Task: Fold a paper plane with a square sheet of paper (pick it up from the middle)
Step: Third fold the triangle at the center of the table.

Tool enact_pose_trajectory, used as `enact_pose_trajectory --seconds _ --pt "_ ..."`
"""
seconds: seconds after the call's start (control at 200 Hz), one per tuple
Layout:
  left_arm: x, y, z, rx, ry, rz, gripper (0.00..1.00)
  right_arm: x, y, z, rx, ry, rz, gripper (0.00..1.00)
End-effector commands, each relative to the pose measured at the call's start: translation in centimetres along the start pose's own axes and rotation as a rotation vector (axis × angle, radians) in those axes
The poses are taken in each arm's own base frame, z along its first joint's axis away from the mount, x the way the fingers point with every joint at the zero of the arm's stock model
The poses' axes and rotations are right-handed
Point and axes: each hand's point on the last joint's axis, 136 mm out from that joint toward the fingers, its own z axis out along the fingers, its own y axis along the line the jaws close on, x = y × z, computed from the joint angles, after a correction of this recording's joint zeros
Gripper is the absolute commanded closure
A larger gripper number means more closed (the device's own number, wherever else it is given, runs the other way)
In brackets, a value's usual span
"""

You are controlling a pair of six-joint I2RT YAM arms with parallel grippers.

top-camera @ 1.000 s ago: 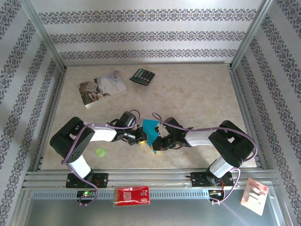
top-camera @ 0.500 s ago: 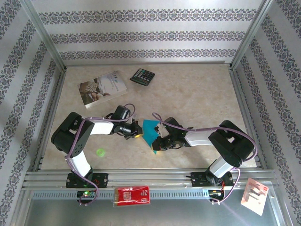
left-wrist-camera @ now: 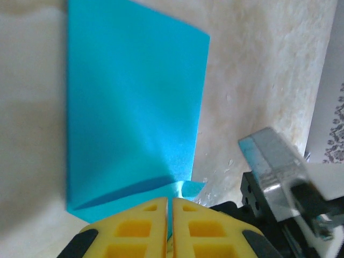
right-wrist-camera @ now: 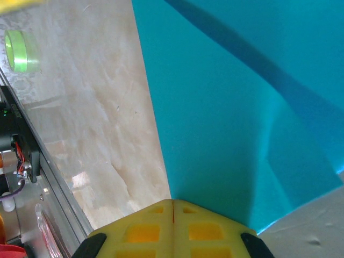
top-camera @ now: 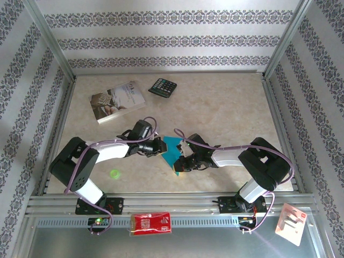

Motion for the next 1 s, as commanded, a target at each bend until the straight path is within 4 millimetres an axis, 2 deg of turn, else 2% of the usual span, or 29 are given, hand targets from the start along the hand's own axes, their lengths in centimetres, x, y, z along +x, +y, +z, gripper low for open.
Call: enact_pose_trajectory --seconds 0.0,0.16,0.295,0.43,0.535,0.615,0.709,0.844,0.994 --pt "0.1 1.2 1.5 -0.024 0.018 -0.029 0.93 5.8 -6.6 0.1 0.236 0.156 0.141 1.00" --pt "0.8 3.9 2.7 -0.094 0.049 -0.039 0.99 4.4 -4.9 0.0 0.191 0.132 0.107 1.00" --pt "1.9 6.0 3.2 -0.139 0.073 -0.057 1.00 1.7 -1.7 -0.2 0.106 0.088 0.071 1.00" --pt "2.4 6.9 3.2 -0.163 0.075 -0.063 1.00 -0.8 1.2 -0.7 0.033 0.042 0.040 0.99" --pt "2.6 7.1 3.2 -0.170 0.077 -0.065 1.00 -1.7 2.2 -0.6 0.002 0.027 0.035 0.98" --pt "2.6 7.2 3.1 -0.172 0.078 -0.065 1.00 -1.7 1.8 -0.3 0.010 0.037 0.035 0.98" --pt "2.7 7.3 3.1 -0.176 0.079 -0.062 1.00 -0.8 0.3 0.4 0.039 0.068 0.059 0.99" --pt "2.5 7.3 3.0 -0.184 0.078 -0.054 1.00 1.6 -1.7 0.9 0.072 0.113 0.104 1.00" --pt "2.6 7.9 2.7 -0.209 0.076 -0.055 1.00 4.3 -3.3 0.5 0.105 0.138 0.154 1.00"
